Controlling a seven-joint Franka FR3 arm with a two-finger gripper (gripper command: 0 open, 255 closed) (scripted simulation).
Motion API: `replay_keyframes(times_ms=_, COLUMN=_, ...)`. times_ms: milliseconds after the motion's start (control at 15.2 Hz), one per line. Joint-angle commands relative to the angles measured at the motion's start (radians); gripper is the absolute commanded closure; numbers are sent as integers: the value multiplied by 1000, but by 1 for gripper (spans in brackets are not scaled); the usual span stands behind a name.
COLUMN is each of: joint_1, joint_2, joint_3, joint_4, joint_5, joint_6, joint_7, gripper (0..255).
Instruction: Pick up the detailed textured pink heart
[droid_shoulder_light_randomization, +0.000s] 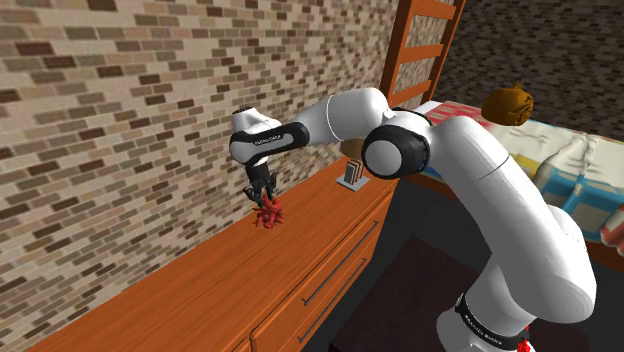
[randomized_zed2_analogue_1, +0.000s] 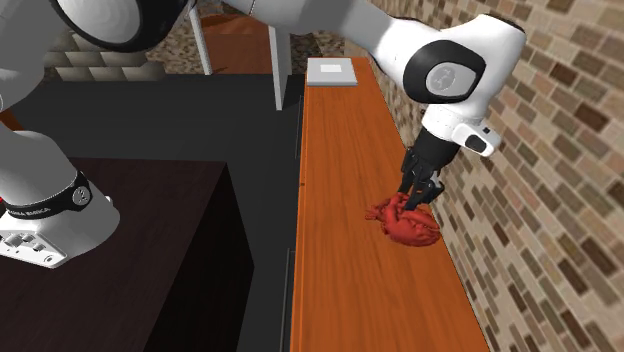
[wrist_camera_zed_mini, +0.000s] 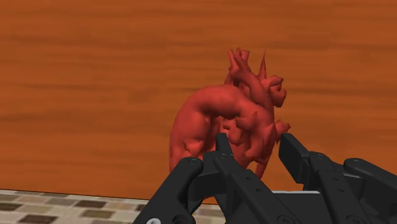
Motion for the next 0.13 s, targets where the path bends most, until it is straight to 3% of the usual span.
replay_keyframes(times_ms=0, joint_1=0, joint_2=-6, joint_3=0, joint_4=5, joint_5=0, joint_6=-11, joint_7=-1, gripper=255)
replay_keyframes(times_ms=66, joint_1=0, joint_2=-6, joint_3=0, joint_4=5, joint_5=0, joint_6=-11, joint_7=-1, gripper=255)
